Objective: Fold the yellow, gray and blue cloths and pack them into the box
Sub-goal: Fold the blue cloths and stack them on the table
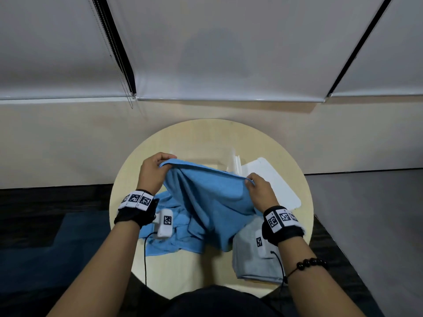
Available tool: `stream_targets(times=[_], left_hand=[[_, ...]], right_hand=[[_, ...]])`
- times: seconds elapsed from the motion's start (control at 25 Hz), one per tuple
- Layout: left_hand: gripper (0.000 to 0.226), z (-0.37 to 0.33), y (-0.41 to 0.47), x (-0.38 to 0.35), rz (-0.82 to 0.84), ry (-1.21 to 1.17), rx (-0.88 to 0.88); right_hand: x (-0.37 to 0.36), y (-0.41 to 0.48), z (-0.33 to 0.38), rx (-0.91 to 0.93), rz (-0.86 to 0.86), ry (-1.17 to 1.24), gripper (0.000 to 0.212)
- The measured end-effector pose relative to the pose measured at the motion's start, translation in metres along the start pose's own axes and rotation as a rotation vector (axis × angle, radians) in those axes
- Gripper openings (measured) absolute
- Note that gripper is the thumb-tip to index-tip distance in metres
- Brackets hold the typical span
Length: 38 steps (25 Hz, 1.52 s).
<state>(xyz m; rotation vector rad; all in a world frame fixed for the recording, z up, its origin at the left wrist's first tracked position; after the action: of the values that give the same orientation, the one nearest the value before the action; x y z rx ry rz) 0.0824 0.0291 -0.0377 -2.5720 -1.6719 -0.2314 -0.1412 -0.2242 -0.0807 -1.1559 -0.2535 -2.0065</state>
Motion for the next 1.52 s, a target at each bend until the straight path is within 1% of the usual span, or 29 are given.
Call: stream_targets(times=[0.08, 0.16, 0.2, 0.28, 0.32, 0.36, 0.4, 0.48, 0.52, 0.56, 0.6, 0.64, 0.68, 0.72, 0.84, 1.0, 1.08, 1.24, 1.32, 1.36, 1.44, 1.52], left_hand=[[0.006, 0.000, 0.005, 0.009, -0.108, -0.035, 0.015], [0.018, 0.001, 0.009, 0.017, -0.221, -0.040, 0.045], [0.024, 0.002, 0.011, 0.018, -0.249, -0.009, 0.055], [0.037, 0.000, 0.010, 0.013, -0.246, 0.082, 0.056], [0.042, -0.001, 0.007, 0.007, -0.234, 0.128, 0.051], [0.043, -0.002, 0.002, -0.001, -0.216, 0.166, 0.034], [0.038, -0.004, -0.004, -0.012, -0.197, 0.206, 0.003], [0.017, -0.007, -0.022, -0.038, -0.145, 0.308, -0.061], [0.008, -0.007, -0.033, -0.054, -0.100, 0.333, -0.087], [0.004, -0.007, -0.045, -0.071, -0.027, 0.330, -0.103], [0.005, -0.004, -0.056, -0.088, 0.064, 0.317, -0.112], [0.007, 0.000, -0.066, -0.102, 0.152, 0.323, -0.122], [0.007, 0.004, -0.072, -0.113, 0.217, 0.354, -0.141], [0.008, 0.007, -0.076, -0.118, 0.250, 0.394, -0.164], [0.020, 0.010, -0.075, -0.114, 0.233, 0.442, -0.216], [0.027, 0.010, -0.073, -0.119, 0.294, 0.564, -0.270], [0.029, 0.012, -0.074, -0.120, 0.310, 0.590, -0.268], [0.034, 0.014, -0.080, -0.118, 0.343, 0.608, -0.340], [0.029, 0.010, -0.082, -0.116, 0.307, 0.590, -0.371], [0.024, 0.006, -0.082, -0.113, 0.257, 0.536, -0.374], [0.019, -0.002, -0.079, -0.101, 0.141, 0.337, -0.297], [0.018, -0.013, -0.073, -0.087, 0.081, 0.129, -0.182]], right_hand=[[-0.006, 0.002, -0.014, -0.099, -0.011, -0.053, 0.022], [-0.010, 0.000, -0.024, -0.176, -0.030, -0.058, 0.026], [-0.009, 0.000, -0.025, -0.198, -0.048, -0.055, 0.028], [-0.008, 0.003, -0.025, -0.207, -0.072, -0.050, 0.031], [-0.008, 0.005, -0.022, -0.197, -0.053, -0.039, 0.031], [-0.011, 0.006, -0.019, -0.187, -0.004, 0.018, 0.030], [-0.016, 0.004, -0.014, -0.191, 0.078, 0.138, 0.029], [-0.033, -0.004, -0.001, -0.211, 0.258, 0.417, 0.030], [-0.039, -0.008, 0.008, -0.209, 0.316, 0.514, 0.028], [-0.044, -0.011, 0.017, -0.206, 0.356, 0.582, 0.020], [-0.047, -0.014, 0.026, -0.210, 0.394, 0.664, 0.008], [-0.048, -0.017, 0.035, -0.204, 0.430, 0.739, 0.005], [-0.047, -0.018, 0.040, -0.195, 0.448, 0.784, 0.014], [-0.045, -0.017, 0.044, -0.173, 0.455, 0.790, 0.020], [-0.040, -0.018, 0.047, -0.127, 0.461, 0.785, 0.029], [-0.041, -0.020, 0.052, -0.133, 0.488, 0.860, 0.033], [-0.041, -0.021, 0.055, -0.139, 0.511, 0.898, 0.035], [-0.037, -0.020, 0.054, -0.158, 0.497, 0.917, 0.040], [-0.035, -0.019, 0.053, -0.145, 0.489, 0.882, 0.042], [-0.034, -0.019, 0.053, -0.133, 0.487, 0.862, 0.042], [-0.034, -0.017, 0.050, -0.122, 0.453, 0.791, 0.036], [-0.032, -0.011, 0.038, -0.167, 0.333, 0.678, 0.024]])
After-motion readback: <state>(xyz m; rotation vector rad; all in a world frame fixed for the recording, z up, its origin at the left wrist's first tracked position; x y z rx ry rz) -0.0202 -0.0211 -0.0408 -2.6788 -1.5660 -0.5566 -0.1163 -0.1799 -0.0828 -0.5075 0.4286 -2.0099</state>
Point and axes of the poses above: each hand's wrist, its own y-axis towards the middle knuckle, its own x-axis out of the back of the hand, z = x × y, the point moved 6 cm from there along y, towards the middle knuckle, and after that the axes turned 11 degrees about -y, right-handed, at the moved point
